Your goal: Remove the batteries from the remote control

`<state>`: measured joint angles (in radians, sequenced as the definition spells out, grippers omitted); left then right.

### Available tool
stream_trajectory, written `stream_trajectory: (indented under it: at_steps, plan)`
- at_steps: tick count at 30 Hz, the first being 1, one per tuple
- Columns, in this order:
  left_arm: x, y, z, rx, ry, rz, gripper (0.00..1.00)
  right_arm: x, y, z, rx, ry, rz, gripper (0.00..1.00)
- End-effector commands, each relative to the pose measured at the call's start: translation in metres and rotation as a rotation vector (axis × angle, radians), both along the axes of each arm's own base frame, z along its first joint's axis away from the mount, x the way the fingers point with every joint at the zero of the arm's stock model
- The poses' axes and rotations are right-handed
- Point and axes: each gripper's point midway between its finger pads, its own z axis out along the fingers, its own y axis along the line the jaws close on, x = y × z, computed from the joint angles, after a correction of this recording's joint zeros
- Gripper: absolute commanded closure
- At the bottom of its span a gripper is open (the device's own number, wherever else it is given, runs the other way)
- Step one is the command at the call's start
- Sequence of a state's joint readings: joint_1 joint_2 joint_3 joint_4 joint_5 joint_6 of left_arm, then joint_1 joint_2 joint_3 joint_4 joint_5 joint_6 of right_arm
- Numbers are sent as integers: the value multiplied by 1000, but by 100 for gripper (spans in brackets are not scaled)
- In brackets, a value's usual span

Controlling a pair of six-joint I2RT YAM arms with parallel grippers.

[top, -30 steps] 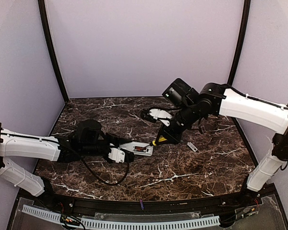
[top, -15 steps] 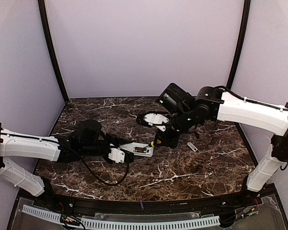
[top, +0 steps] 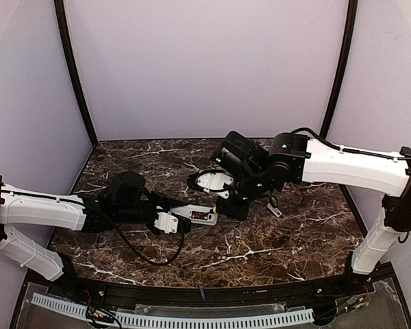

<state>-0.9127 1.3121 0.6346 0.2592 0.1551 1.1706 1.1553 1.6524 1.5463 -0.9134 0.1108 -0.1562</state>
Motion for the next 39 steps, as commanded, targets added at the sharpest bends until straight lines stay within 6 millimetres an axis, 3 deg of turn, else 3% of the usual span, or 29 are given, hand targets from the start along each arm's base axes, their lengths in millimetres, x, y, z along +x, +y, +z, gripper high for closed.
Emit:
stream_trajectory:
  at_steps: [1,9,16,21,31,39]
  plan:
    - [-1,2,6,-15,-4,4,100,6,3,1,-39,-73,-13,100]
    - [0,3,5,-9,-10,9,100,0,4,-6,-54,-49,13,100]
    - [-3,4,6,-5,-31,-8,100,-9,11,-15,-19,56,75,100]
    - [-5,5,5,7,-62,-20,100,-15,14,-11,49,163,105,100]
    - [-7,5,5,13,-79,-25,100,-10,10,-19,69,247,77,100]
    - [-7,6,3,27,-75,-28,100,0,-1,-24,6,204,25,100]
